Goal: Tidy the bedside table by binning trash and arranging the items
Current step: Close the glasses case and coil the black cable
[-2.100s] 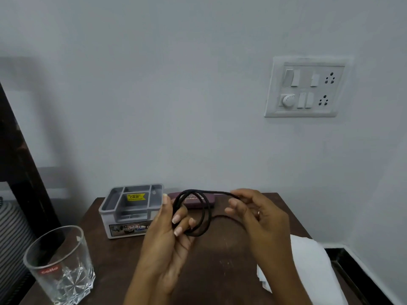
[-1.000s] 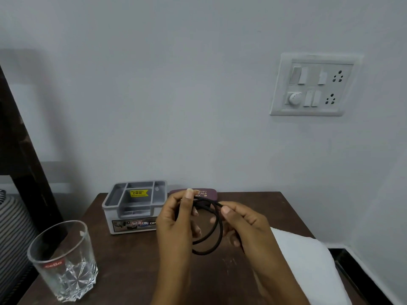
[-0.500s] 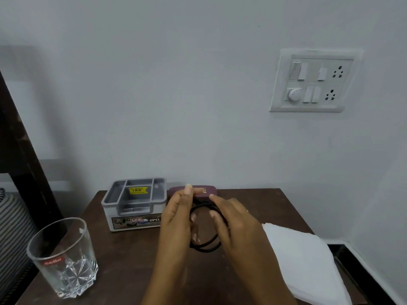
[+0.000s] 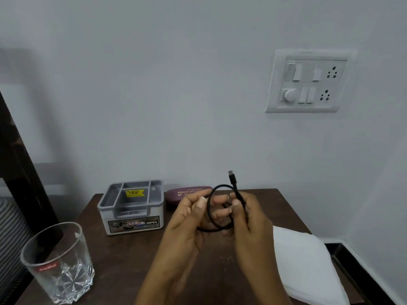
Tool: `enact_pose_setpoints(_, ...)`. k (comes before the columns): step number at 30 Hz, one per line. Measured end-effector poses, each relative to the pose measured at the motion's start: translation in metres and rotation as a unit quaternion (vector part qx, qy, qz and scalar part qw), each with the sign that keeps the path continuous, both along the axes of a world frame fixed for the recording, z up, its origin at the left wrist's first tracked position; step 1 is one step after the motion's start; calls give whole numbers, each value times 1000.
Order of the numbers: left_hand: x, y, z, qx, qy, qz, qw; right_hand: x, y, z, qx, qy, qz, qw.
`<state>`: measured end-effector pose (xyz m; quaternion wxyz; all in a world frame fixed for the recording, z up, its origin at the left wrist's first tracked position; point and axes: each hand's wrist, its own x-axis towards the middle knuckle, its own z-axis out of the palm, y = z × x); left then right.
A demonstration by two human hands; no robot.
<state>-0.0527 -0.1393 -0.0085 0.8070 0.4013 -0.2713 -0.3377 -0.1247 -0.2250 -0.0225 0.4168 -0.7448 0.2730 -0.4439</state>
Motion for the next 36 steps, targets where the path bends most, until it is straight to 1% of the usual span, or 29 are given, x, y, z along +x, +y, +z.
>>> enact_pose_setpoints(3, 3, -2, 1, -37, 56, 21, 998, 2, 1, -5, 15, 16, 4, 1000)
enact_pose_setpoints(5, 7, -2, 1, -59, 97, 17, 993, 3, 1, -6, 17, 16, -3, 1000)
enact_pose_setpoints(6, 8, -1, 1, -63, 103, 11, 993, 3, 0, -5, 27, 10, -4, 1000)
enact_pose_setpoints(9, 7, 3, 0, -61, 48, -4, 997, -1, 0, 2, 72, -11, 0, 997)
enact_pose_setpoints(11, 3, 3, 2, -56, 16, -4, 998, -1, 0, 3, 77, 1, 3, 997)
enact_pose_setpoints(12, 1, 3, 3, -50, 3, 5, 999, 0, 1, 1, 64, 18, 2, 998)
enact_pose_setpoints(14, 0, 0, 2, -28, -26, 34, 999, 1, 2, -2, 8, 66, -12, 998)
enact_pose_setpoints(16, -1, 0, 3, -9, -38, 60, 997, 0, 5, -3, -44, 95, -39, 994)
enact_pose_setpoints(19, -2, 0, 5, 23, -77, 75, 994, -1, 6, 0, -85, 111, -82, 987)
enact_pose_setpoints(21, -3, -2, 5, 31, -91, 64, 993, -1, 5, 0, -92, 92, -67, 989)
enact_pose_setpoints(23, -1, -5, 2, 31, -101, 66, 992, 0, 1, 0, -55, 54, -15, 997)
enact_pose_setpoints(25, 2, -6, -1, 36, -97, 96, 990, -2, -5, 3, 22, 31, 51, 998)
enact_pose_setpoints(26, 4, -5, -2, 39, -92, 112, 989, -3, -8, 4, 70, 20, 96, 993)
enact_pose_setpoints(28, 7, -5, -3, 41, -75, 140, 986, -9, -12, 9, 164, -11, 183, 969)
enact_pose_setpoints(30, 9, -5, -4, 51, -74, 162, 983, -13, -12, 13, 254, -66, 237, 936)
enact_pose_setpoints(32, 8, -6, -4, 68, -89, 168, 979, -15, -11, 15, 311, -117, 246, 911)
enact_pose_setpoints(34, 6, -6, -4, 74, -92, 170, 978, -15, -13, 14, 315, -120, 226, 914)
enact_pose_setpoints(36, 5, -6, -4, 66, -79, 194, 976, -16, -16, 12, 304, -86, 215, 924)
